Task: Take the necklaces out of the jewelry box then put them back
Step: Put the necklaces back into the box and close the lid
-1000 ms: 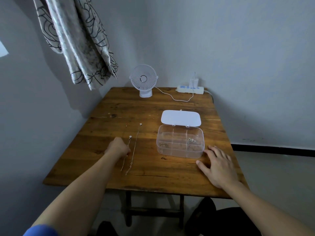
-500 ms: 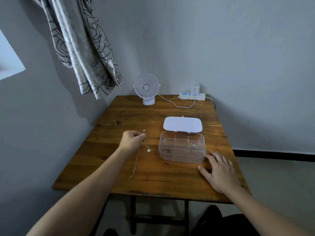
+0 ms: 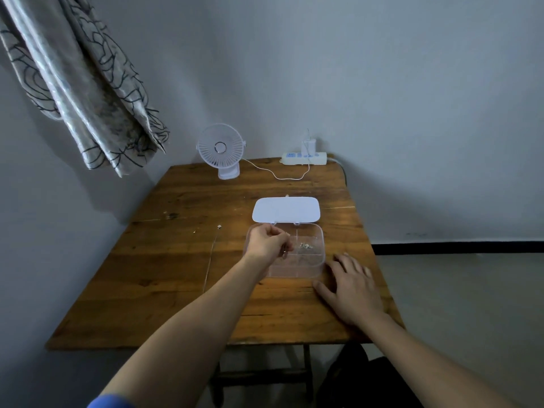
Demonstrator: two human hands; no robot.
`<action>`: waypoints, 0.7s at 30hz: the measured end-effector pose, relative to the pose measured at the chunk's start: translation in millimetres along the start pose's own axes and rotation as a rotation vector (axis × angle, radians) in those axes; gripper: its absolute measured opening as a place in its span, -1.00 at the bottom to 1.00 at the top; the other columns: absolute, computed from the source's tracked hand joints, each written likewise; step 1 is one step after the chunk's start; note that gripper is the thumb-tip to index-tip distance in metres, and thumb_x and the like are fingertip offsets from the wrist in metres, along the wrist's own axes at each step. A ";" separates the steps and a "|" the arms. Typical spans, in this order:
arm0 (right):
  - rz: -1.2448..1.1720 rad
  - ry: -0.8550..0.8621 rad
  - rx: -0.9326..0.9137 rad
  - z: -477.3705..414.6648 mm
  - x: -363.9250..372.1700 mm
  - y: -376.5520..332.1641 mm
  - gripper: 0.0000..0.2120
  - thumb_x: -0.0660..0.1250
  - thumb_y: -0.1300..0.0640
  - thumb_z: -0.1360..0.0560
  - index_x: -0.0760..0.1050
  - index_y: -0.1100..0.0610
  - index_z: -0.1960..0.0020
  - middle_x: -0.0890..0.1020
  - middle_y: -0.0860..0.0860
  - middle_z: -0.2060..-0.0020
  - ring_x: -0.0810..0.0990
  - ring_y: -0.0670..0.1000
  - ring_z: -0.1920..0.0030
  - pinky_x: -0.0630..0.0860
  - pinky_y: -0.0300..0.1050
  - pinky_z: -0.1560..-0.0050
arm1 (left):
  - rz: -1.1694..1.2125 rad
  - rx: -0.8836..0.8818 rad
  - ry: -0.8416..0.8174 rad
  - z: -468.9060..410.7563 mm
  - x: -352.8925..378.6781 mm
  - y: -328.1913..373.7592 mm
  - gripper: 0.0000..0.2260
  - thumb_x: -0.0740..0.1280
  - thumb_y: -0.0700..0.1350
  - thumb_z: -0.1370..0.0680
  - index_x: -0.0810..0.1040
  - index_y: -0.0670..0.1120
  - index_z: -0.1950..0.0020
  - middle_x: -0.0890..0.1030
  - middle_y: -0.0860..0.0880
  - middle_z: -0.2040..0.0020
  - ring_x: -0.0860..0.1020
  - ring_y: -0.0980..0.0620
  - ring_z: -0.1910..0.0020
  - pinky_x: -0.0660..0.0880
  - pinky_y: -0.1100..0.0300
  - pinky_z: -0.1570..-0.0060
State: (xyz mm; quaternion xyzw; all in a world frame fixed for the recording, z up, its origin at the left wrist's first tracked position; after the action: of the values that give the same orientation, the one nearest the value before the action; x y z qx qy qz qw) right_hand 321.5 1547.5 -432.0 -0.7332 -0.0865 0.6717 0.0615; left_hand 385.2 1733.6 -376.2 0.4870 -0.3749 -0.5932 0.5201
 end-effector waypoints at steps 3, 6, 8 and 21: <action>-0.009 0.005 -0.002 -0.9 1.6 1.6 -0.33 0.00 -0.40 -0.48 0.28 -0.02 -0.42 0.31 0.00 -0.46 0.18 0.05 -0.48 0.15 0.07 -0.45 | -0.222 0.046 0.015 -6.8 9.0 -6.2 -0.97 0.37 -0.26 -0.50 0.56 -0.16 0.12 0.66 -0.13 0.24 0.66 -0.08 0.18 0.64 0.00 0.13; -0.017 0.021 -0.009 -1.0 2.6 2.2 -0.34 0.00 -0.40 -0.48 0.28 -0.02 -0.41 0.32 0.01 -0.45 0.18 0.06 -0.48 0.14 0.07 -0.45 | -0.428 0.130 -0.012 -8.7 14.7 -9.2 -0.92 0.41 -0.22 -0.48 0.54 -0.08 0.16 0.63 -0.08 0.22 0.63 0.01 0.20 0.63 0.10 0.15; -0.009 0.021 -0.015 -1.1 3.9 3.0 -0.34 -0.01 -0.40 -0.48 0.27 -0.02 -0.42 0.31 0.01 -0.46 0.17 0.06 -0.48 0.13 0.07 -0.45 | -0.531 0.196 -0.041 -8.9 16.6 -9.2 -0.90 0.41 -0.22 -0.48 0.53 -0.05 0.16 0.61 -0.03 0.22 0.60 0.06 0.20 0.60 0.19 0.21; -0.021 0.024 -0.029 5.8 -3.1 -0.7 -0.49 0.16 -0.28 -0.51 0.44 -0.01 -0.32 0.44 -0.02 -0.35 0.32 0.04 -0.40 0.27 0.03 -0.36 | -0.569 0.238 0.183 24.1 -83.9 -11.4 -0.93 0.38 -0.21 -0.51 0.54 -0.05 0.09 0.58 -0.01 0.16 0.54 0.11 0.19 0.46 0.32 0.27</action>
State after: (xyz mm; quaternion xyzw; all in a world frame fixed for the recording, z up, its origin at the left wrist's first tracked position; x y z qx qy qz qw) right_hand 315.5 1547.4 -429.4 -0.7411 -0.1032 0.6608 0.0591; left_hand 357.8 1816.5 -365.4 0.6810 -0.2421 -0.6206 0.3041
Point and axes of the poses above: each hand's wrist, its own z-axis away from the middle knuckle, its own x-axis out of the palm, y = z × x, the point moved 6 cm from there along -z, towards the middle knuckle
